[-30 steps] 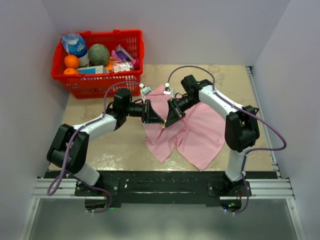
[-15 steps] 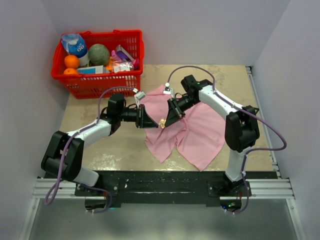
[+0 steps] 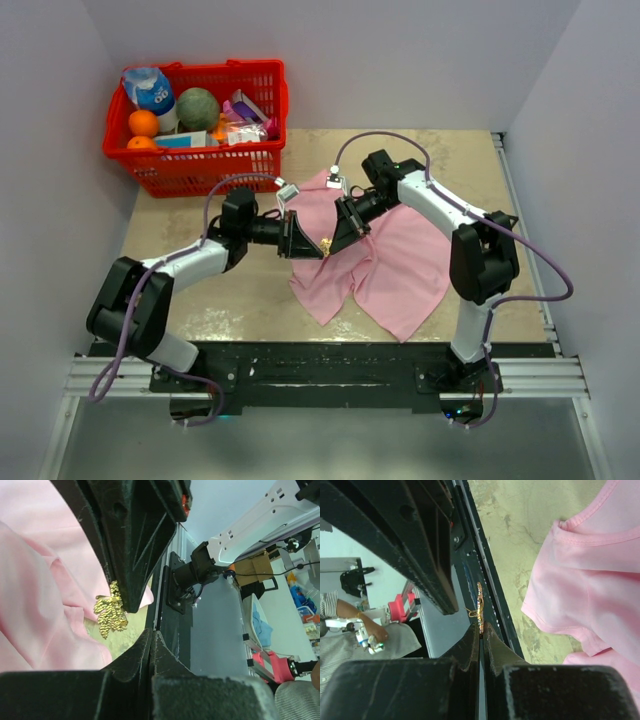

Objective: Remove the brooch from the garment
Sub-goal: Close the brooch.

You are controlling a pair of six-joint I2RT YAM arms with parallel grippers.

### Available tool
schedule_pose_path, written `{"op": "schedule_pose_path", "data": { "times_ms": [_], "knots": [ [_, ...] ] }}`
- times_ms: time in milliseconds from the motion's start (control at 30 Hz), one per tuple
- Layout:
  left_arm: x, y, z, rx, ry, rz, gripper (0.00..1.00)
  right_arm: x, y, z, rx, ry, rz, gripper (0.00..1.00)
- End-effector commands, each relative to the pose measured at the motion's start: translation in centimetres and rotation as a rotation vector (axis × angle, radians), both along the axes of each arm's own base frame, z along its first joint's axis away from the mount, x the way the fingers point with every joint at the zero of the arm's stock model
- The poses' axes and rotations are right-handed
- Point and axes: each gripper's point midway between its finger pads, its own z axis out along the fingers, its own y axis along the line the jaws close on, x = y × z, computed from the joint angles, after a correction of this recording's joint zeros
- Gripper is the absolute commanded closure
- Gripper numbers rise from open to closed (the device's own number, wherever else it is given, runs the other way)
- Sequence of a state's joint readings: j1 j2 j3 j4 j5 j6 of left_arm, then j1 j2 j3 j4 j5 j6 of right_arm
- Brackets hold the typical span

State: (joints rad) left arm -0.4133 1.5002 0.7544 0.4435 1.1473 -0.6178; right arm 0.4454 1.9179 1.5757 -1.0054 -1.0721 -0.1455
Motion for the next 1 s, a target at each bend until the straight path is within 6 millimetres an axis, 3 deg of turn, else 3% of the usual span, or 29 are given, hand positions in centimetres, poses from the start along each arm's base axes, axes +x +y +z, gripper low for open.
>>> {"op": "schedule_pose_path", "data": {
  "times_ms": [0,633,967],
  "knots": [
    [1.0,-0.5,0.5,-0.013,-0.011,0.011,1.00,-0.3,0.4,1.5,0.035,-0.035,0.015,1.00],
    [1.6,-0.6,-0.4,0.005,0.032,0.032,1.00,-0.6,1.0,1.6,-0.014,-0.122,0.053,1.00],
    [0.3,0.2,0.1,0.014,0.004,0.000,1.00,-0.4,1.2,1.5,-0.017,-0.121,0.051,1.00]
  ]
}}
